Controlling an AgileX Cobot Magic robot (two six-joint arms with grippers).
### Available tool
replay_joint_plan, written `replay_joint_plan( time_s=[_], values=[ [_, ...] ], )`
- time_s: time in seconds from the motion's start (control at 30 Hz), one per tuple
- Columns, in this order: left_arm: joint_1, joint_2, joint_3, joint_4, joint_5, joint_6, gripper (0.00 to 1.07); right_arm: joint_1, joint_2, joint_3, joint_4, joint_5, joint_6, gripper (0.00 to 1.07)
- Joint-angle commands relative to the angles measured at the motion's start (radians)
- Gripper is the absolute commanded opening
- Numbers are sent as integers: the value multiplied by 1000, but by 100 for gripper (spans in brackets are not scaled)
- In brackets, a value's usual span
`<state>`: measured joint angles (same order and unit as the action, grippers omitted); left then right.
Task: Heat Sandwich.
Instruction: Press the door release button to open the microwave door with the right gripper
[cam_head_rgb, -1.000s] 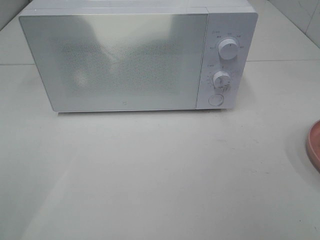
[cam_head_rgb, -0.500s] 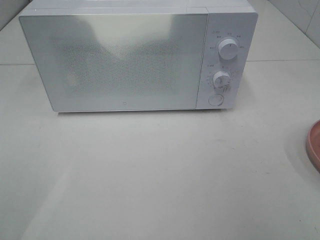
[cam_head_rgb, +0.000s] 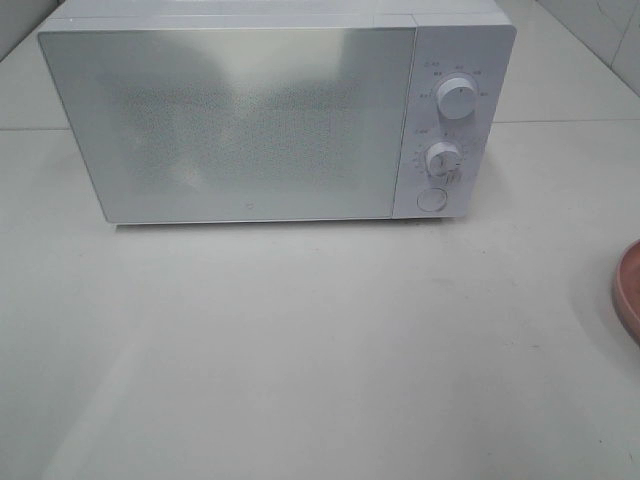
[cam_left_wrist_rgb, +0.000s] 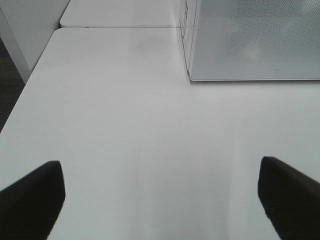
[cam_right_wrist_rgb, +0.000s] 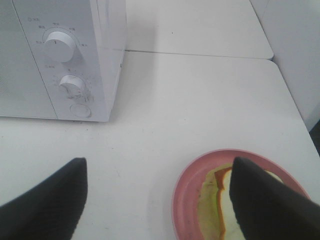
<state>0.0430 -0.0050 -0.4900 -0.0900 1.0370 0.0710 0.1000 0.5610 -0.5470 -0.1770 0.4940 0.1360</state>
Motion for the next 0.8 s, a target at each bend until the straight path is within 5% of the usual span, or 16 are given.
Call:
replay_joint_plan(
  time_s=[0.03,0.63,0.8],
  values=[
    [3,-19,-3,0,-9,-6,101,-3,41,0,2,-61,-2,76],
    [3,-19,-3,0,-9,-6,101,-3,333,2,2,-438,-1,76],
    [3,-19,-3,0,-9,-6,101,-3,398,62,2,-674,2,76]
  ],
)
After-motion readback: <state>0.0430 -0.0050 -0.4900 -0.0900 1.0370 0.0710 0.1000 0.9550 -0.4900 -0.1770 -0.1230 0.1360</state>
